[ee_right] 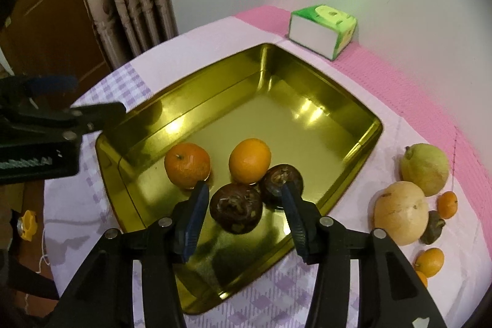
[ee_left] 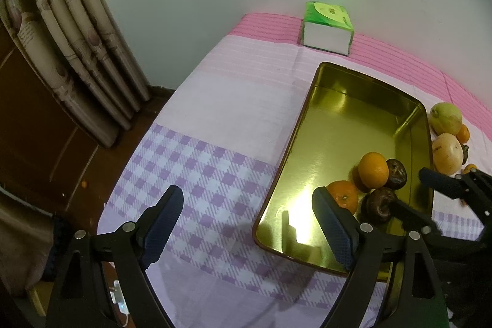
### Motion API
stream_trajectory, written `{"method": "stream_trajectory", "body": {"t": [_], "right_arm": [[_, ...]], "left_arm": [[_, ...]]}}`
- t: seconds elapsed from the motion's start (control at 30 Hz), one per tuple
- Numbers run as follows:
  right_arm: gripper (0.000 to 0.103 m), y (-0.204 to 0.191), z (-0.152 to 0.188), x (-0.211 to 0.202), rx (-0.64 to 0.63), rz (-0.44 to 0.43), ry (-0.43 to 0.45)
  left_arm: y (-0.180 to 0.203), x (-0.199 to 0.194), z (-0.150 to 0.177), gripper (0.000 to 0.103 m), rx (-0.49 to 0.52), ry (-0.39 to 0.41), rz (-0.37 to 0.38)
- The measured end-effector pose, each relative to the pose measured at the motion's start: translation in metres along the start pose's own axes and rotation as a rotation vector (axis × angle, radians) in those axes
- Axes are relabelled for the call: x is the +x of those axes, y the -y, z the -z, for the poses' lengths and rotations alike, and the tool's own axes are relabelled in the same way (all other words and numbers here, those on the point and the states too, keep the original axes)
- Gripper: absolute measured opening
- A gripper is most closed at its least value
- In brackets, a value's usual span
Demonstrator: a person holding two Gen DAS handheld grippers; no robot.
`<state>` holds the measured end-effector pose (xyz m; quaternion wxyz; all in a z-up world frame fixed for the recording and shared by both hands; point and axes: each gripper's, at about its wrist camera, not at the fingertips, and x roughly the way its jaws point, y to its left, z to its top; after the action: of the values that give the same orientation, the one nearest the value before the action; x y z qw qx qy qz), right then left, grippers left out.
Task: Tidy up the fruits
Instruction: 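Move the open right gripper back to the fruit row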
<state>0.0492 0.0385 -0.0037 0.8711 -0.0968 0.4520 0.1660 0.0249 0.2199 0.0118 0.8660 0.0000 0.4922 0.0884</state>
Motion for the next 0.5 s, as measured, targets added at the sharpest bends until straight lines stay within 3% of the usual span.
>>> {"method": "stream_trajectory", "body": {"t": [0.23, 0.5], "right_arm": [[0.048, 0.024, 0.01, -0.03, 0.06, 0.022, 0.043], [0.049, 0.089, 0.051, -0.063, 0.194, 0.126, 0.053]], "left_arm": [[0.003, -0.002, 0.0, 0.086, 0.016, 0.006, -0.005], [0.003, 0.0, 0.0, 0.086, 0.021, 0.003, -0.012]]}}
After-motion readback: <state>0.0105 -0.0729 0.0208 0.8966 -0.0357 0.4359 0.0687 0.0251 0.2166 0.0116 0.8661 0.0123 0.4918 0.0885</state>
